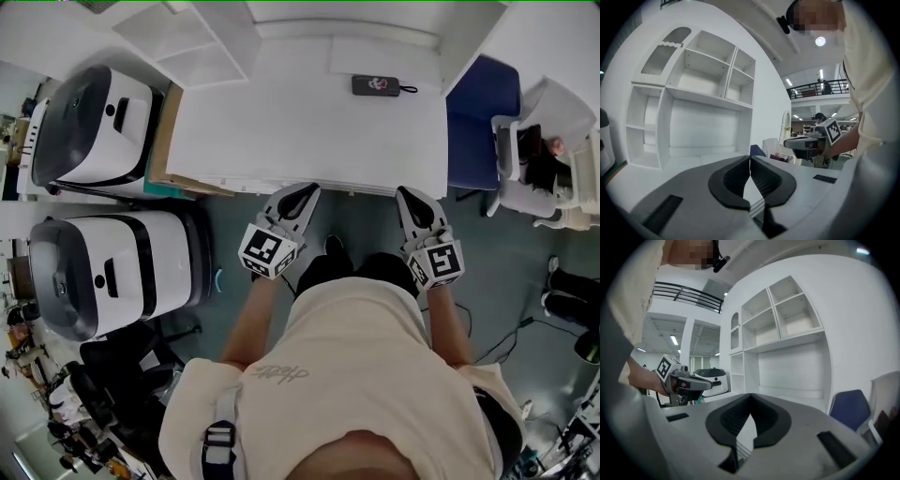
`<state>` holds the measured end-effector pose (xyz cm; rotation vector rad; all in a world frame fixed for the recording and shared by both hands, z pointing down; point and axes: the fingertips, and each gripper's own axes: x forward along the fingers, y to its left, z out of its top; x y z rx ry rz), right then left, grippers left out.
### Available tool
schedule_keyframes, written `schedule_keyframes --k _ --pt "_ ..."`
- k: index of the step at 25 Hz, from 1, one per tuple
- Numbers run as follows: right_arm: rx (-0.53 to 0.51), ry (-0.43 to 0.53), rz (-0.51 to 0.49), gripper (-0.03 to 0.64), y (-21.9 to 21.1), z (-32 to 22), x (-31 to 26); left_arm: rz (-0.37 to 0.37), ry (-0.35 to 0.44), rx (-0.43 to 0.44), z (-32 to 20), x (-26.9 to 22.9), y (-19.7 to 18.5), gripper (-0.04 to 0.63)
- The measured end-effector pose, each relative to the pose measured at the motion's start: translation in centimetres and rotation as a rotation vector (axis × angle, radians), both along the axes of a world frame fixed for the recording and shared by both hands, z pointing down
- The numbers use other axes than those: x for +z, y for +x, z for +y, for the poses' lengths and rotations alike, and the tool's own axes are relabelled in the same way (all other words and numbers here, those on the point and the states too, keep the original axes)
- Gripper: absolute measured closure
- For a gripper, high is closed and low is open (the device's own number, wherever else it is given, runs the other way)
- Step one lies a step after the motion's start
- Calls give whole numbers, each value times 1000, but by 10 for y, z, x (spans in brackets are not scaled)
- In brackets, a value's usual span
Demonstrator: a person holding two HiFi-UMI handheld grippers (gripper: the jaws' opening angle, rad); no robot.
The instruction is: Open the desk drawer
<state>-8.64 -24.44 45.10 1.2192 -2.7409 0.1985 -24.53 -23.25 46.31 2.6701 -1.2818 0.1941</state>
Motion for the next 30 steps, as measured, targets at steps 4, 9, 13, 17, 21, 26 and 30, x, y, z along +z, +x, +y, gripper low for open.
schedule_keyframes --k 4,9,13,17,21,26,30 --pt "33 -5 56 620 8 8 6 40 6 60 -6 -3 5 575" --pt "62 -29 82 620 25 13 12 15 -2 90 -8 4 19 506" --pt "55 -27 81 620 35 10 11 19 -10 89 -12 5 31 500" --pt "32 -27 74 620 39 1 8 16 -16 108 -15 4 43 500" --pt "9 -49 65 619 48 -13 17 29 -18 103 -22 10 56 500" --pt "-11 -85 42 618 62 -29 34 -77 -81 87 -35 48 75 500" --pt "-17 -98 25 619 71 -39 44 -136 -234 68 -33 108 79 500"
